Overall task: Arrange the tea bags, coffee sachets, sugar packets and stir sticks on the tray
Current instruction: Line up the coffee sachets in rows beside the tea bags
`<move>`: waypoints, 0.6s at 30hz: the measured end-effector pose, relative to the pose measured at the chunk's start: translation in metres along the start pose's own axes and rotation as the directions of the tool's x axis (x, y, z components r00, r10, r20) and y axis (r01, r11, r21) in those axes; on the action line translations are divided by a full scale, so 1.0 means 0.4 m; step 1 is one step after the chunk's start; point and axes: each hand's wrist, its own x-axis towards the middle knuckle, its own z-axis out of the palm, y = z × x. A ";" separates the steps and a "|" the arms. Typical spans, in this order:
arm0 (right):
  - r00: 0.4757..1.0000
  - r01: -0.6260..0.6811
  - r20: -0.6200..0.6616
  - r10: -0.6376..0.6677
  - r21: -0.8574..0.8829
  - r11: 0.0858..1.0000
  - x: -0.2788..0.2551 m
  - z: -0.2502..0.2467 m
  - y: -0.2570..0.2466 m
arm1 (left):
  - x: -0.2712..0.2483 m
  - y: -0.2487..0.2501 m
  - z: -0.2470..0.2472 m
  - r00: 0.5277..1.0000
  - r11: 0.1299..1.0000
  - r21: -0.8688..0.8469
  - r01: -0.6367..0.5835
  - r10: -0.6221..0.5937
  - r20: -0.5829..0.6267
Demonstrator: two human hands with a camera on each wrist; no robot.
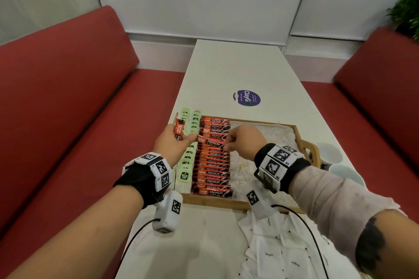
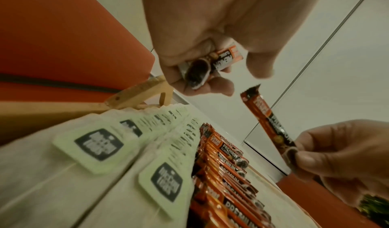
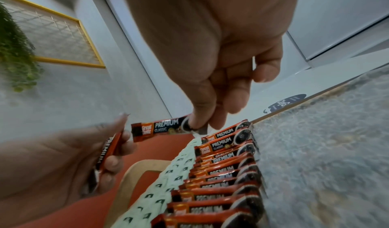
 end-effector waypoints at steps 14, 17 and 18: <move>0.993 -0.117 -0.059 0.106 -0.216 0.969 0.134 0.027 0.039 | 0.088 -0.011 0.048 0.997 0.975 -0.210 0.075 -0.076 0.002; 0.993 -0.110 -0.057 0.099 -0.223 0.969 0.144 0.033 0.039 | 0.094 -0.013 0.050 0.997 0.973 -0.218 0.079 -0.081 0.003; 0.994 -0.108 -0.052 0.099 -0.224 0.969 0.146 0.034 0.039 | 0.096 -0.014 0.051 0.997 0.973 -0.217 0.080 -0.081 0.002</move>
